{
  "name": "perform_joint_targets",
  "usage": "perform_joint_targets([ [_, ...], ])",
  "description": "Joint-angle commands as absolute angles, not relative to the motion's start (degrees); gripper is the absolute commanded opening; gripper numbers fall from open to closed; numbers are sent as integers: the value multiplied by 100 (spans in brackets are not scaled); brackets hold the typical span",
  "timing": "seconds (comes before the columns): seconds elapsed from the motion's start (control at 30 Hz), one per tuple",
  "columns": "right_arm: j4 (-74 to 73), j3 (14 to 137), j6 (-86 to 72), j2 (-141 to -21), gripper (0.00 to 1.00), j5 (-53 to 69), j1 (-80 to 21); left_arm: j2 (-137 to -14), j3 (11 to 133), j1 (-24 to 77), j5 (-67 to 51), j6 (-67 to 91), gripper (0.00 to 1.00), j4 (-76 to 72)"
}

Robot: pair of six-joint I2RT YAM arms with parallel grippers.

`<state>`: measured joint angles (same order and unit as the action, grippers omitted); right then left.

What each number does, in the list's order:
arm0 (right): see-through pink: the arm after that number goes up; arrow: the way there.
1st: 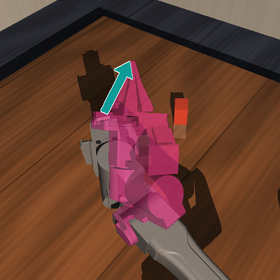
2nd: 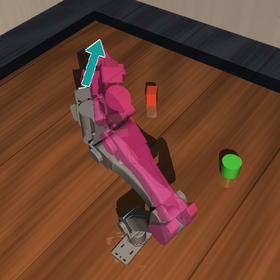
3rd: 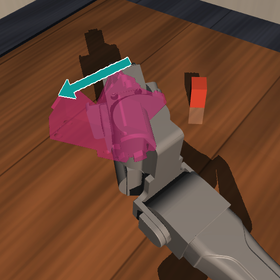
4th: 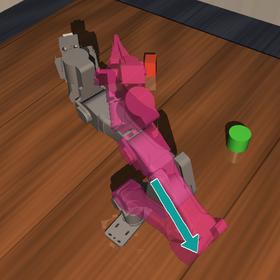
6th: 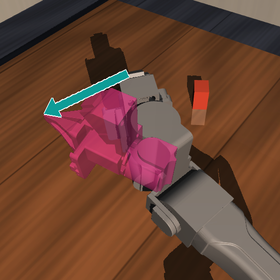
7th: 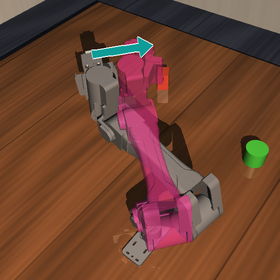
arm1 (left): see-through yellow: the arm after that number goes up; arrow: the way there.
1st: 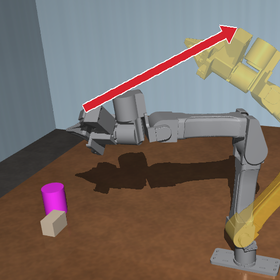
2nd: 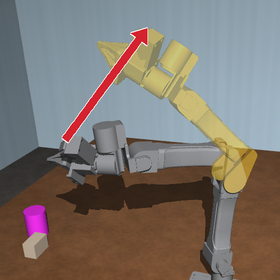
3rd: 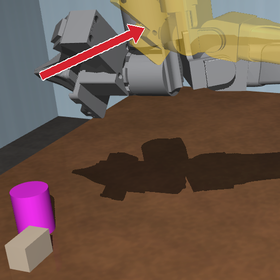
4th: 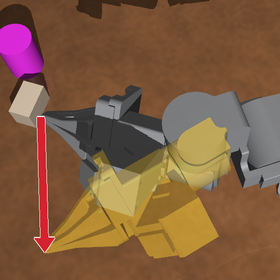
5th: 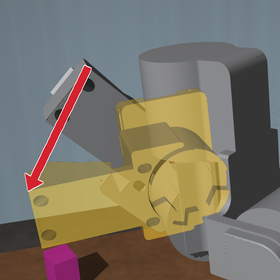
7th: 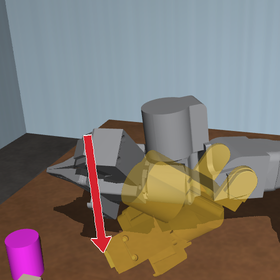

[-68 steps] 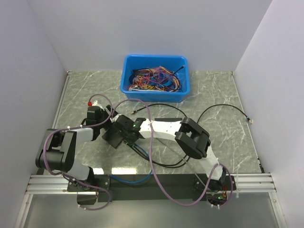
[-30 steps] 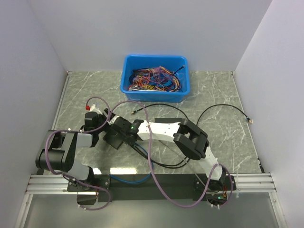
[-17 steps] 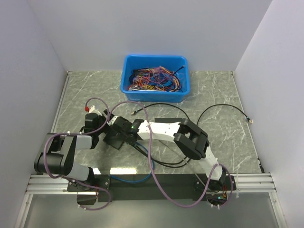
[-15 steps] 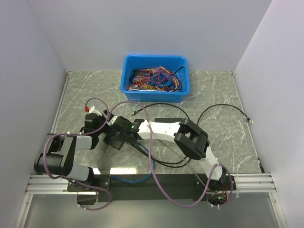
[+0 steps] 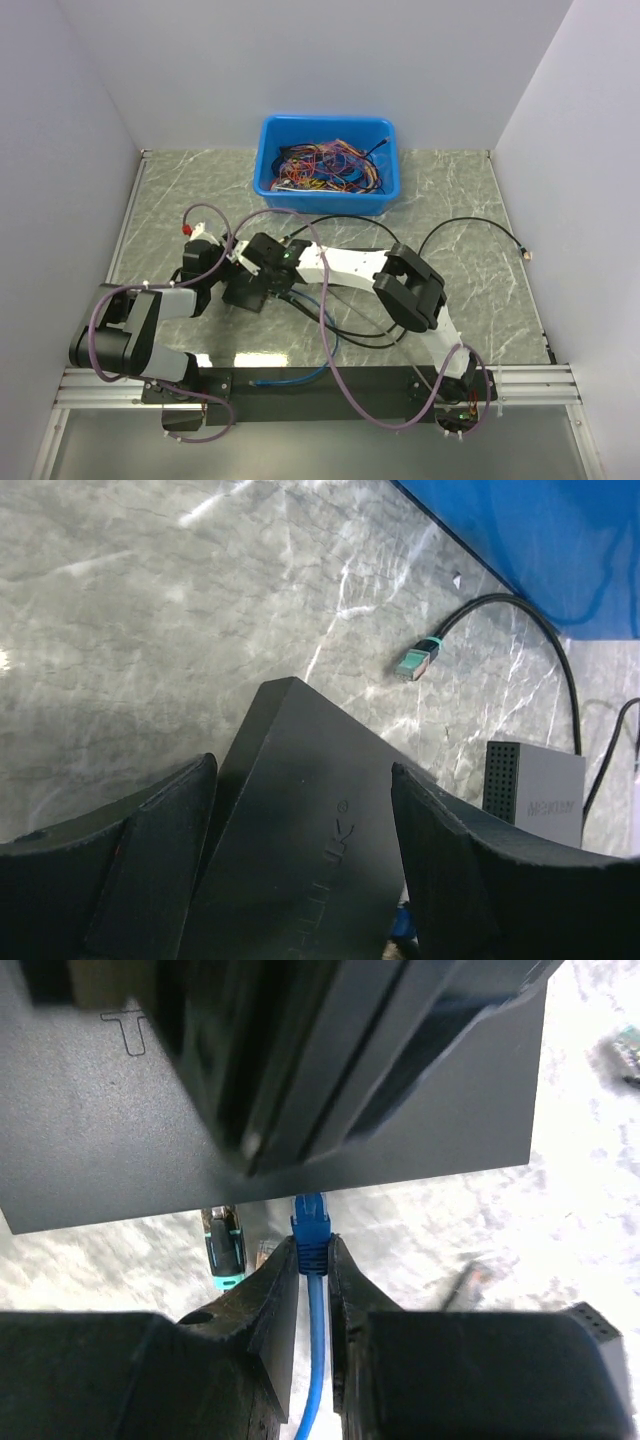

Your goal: Insert the plug into the switch port

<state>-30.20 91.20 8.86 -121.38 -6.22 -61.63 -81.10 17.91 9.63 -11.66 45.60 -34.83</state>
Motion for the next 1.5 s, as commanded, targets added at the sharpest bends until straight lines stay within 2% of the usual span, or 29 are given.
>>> perform_joint_targets([
  [0.0, -1801, 9904, 1415, -12225, 0, -177, -6100, -8094, 1758, 1749, -2672, 4465, 76, -2953],
  [0.33, -2100, 10836, 1705, -12919, 0, -61, -6310, -8297, 1916, 2180, -2856, 4544, 75, -3102],
  [0.6, -2022, 11013, 1775, -13140, 0, -18, -6390, -8323, 2118, 2487, -2734, 4377, 74, -2699],
  [0.9, -354, 9775, 1310, -12578, 0, -62, -6364, -8613, 2286, 2795, -2232, 4298, 69, -2223],
  [1.03, 183, 9098, 968, -12253, 0, 359, -6197, -8306, 2092, 2795, -2232, 4430, 67, -2365],
  [1.13, 360, 8904, 739, -12138, 0, 597, -6039, -8052, 2241, 2795, -2057, 4220, 65, -1830],
  [1.2, 343, 8886, 607, -12103, 3, 747, -5977, -7928, 2355, 2795, -1785, 4044, 65, -1355],
  [1.23, 369, 8860, 546, -12059, 11, 773, -5924, -7797, 2373, 2795, -1715, 3999, 66, -1249],
  [1.33, 352, 8754, 501, -11945, 23, 773, -5889, -7665, 2312, 2795, -1521, 4087, 68, -1169],
  [1.37, 317, 8737, 492, -11927, 29, 730, -5889, -7655, 2303, 2795, -1477, 4104, 68, -1152],
  [1.47, 150, 8649, 449, -11822, 38, 686, -5889, -7594, 2294, 2795, -1301, 4166, 70, -1099],
])
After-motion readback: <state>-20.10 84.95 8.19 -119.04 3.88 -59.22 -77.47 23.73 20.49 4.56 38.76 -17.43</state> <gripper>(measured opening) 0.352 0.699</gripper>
